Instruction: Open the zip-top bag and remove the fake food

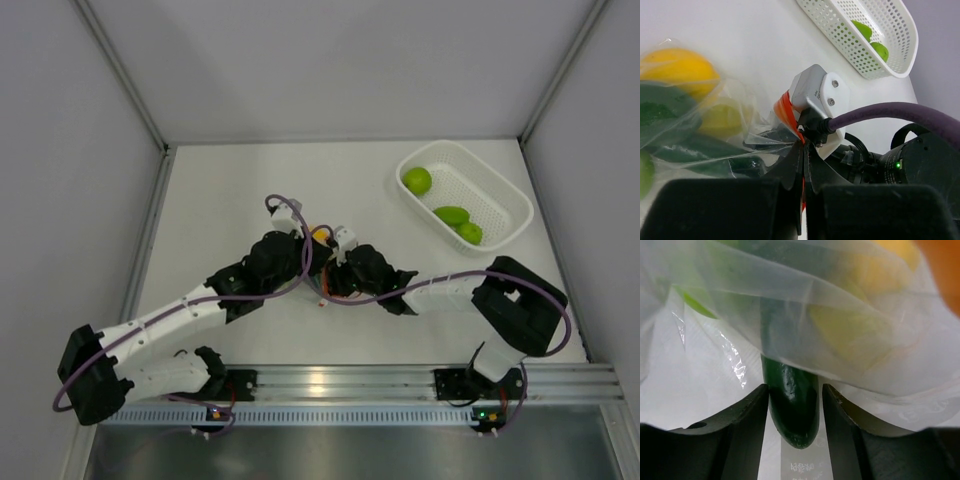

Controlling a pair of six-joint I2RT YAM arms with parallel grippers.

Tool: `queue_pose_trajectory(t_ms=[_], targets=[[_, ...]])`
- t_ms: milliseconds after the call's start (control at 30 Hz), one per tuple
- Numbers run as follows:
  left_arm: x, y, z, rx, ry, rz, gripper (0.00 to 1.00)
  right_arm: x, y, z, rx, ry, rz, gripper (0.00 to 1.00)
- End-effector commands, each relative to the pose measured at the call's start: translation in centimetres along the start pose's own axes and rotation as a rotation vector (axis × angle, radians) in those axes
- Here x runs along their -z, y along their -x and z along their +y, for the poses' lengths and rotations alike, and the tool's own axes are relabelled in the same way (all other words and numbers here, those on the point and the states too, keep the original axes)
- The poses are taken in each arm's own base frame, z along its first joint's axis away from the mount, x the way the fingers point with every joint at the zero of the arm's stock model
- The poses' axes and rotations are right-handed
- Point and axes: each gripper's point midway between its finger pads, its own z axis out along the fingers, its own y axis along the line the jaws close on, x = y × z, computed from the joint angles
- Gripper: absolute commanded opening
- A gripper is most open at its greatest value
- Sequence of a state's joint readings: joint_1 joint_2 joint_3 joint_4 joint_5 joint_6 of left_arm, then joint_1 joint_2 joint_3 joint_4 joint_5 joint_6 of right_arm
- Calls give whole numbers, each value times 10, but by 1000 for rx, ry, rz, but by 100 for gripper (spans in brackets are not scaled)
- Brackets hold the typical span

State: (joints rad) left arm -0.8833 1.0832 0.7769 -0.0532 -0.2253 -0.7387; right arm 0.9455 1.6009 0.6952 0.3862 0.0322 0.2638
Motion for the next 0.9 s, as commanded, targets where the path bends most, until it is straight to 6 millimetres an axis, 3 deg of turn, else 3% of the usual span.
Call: queue_pose_trajectory(t_ms=[0,233,333,467,567,633,867], targets=[[2,14,-12,7,-56,-60,0,-9,4,21,76,55,-37,49],[5,6,1,0,-30,-58,0,-26,-27,33,69,108,59,58],[7,4,5,-1,-23,-60,0,-28,-32,31,53,97,52,56],[8,5,5,0,-25,-67,0,-23,-17,30,42,68,-8,40],[9,8,4,-4,-24,-73,0,-11,-1,31,56,49,-46,34],[8,9,6,-7,-15,-79,0,-2,12,35,59,45,-72,32],[5,8,11,-23,12,-84,0,30,27,35,40,11,-50,32]])
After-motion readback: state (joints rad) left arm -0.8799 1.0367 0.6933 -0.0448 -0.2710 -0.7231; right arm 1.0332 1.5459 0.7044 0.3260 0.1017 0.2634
